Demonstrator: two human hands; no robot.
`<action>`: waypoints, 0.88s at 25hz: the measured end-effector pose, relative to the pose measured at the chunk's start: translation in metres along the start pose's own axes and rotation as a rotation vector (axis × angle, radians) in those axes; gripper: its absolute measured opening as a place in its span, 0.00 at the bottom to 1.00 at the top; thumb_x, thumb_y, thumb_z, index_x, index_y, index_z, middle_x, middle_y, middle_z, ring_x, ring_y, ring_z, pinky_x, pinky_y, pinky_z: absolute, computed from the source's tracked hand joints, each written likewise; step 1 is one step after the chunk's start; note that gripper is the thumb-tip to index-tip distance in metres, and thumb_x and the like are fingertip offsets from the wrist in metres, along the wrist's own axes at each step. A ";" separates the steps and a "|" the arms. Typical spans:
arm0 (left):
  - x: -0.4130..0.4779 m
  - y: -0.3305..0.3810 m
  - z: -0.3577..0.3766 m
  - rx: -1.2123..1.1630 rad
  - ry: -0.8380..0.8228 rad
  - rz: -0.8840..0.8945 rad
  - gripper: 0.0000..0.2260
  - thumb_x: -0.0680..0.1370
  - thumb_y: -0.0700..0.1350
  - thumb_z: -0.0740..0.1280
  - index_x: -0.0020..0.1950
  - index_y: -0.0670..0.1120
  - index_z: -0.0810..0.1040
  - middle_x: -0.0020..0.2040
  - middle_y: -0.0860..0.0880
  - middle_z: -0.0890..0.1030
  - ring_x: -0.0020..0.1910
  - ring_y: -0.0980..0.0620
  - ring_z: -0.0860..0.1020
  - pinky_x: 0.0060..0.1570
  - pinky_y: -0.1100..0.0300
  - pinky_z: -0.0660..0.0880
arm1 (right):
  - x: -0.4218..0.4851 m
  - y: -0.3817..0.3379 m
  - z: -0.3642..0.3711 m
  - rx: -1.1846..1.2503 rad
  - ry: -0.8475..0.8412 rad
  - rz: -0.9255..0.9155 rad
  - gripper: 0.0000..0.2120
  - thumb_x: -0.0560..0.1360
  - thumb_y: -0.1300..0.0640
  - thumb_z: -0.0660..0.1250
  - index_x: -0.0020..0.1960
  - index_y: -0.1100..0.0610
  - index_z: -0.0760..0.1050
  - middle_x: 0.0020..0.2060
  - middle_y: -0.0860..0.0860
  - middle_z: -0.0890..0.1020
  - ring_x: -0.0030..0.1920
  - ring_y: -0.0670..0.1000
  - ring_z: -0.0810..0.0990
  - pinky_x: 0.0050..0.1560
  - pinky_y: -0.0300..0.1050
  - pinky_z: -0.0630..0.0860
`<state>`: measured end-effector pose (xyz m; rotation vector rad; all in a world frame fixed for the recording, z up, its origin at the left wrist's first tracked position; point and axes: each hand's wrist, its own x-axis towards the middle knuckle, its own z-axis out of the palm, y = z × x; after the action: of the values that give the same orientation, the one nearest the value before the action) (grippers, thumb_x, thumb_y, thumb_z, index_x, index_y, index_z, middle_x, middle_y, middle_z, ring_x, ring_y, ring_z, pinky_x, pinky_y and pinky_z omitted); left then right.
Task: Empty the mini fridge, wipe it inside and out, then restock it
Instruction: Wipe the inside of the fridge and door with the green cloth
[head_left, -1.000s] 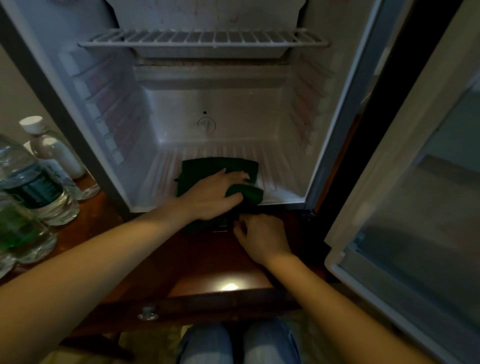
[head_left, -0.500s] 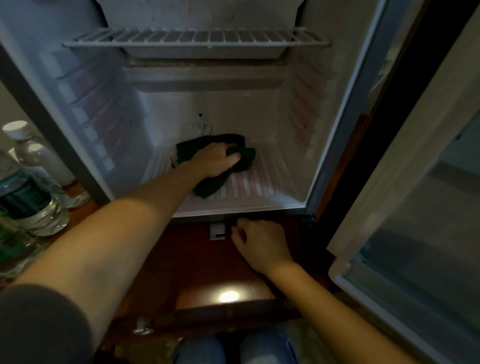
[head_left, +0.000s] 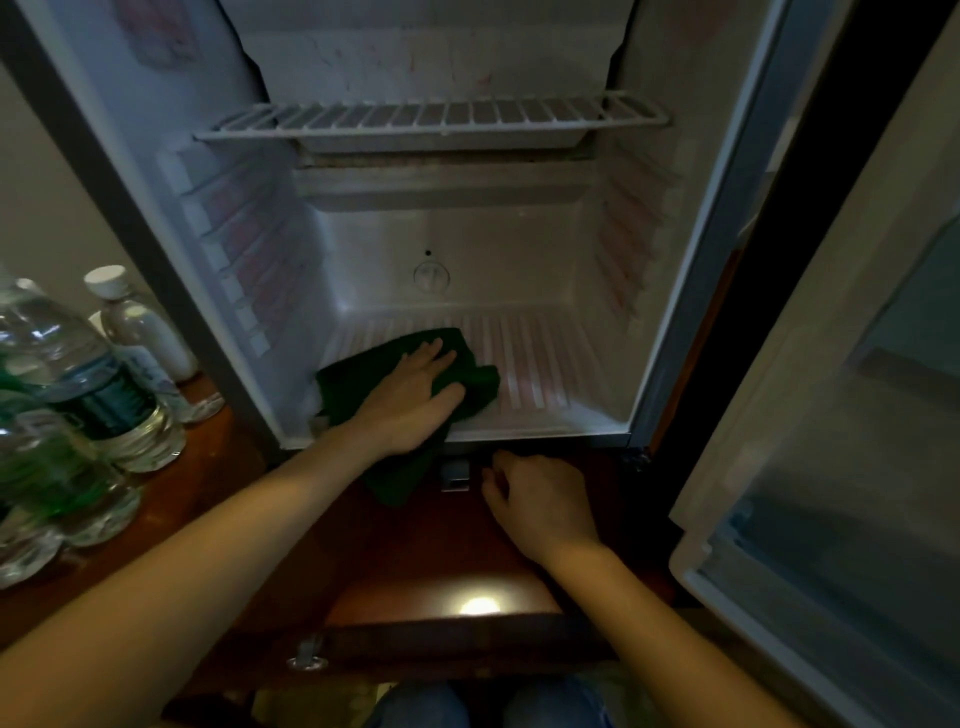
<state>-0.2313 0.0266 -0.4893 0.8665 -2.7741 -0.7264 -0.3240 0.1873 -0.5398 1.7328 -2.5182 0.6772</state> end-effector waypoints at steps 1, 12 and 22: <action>0.018 0.004 -0.002 -0.022 0.009 -0.080 0.26 0.82 0.55 0.51 0.78 0.49 0.53 0.78 0.51 0.48 0.77 0.53 0.46 0.73 0.59 0.42 | 0.000 -0.001 0.000 0.017 0.003 0.005 0.12 0.80 0.48 0.56 0.41 0.52 0.70 0.39 0.54 0.81 0.41 0.55 0.79 0.36 0.43 0.61; 0.110 0.064 0.007 0.026 -0.044 -0.019 0.23 0.82 0.52 0.51 0.75 0.44 0.60 0.76 0.45 0.59 0.73 0.45 0.58 0.70 0.57 0.53 | 0.005 0.003 0.014 -0.053 0.060 0.013 0.12 0.74 0.47 0.59 0.35 0.51 0.71 0.26 0.50 0.78 0.27 0.52 0.76 0.29 0.40 0.59; 0.058 0.078 0.038 -0.138 -0.217 0.292 0.26 0.77 0.56 0.54 0.75 0.51 0.63 0.76 0.51 0.60 0.75 0.51 0.56 0.72 0.58 0.52 | 0.004 -0.002 0.007 -0.050 0.126 0.007 0.09 0.72 0.50 0.65 0.40 0.54 0.81 0.36 0.54 0.83 0.36 0.55 0.82 0.34 0.41 0.72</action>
<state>-0.3287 0.0652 -0.4846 0.3651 -2.9020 -0.9919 -0.3226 0.1807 -0.5446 1.6131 -2.4369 0.6941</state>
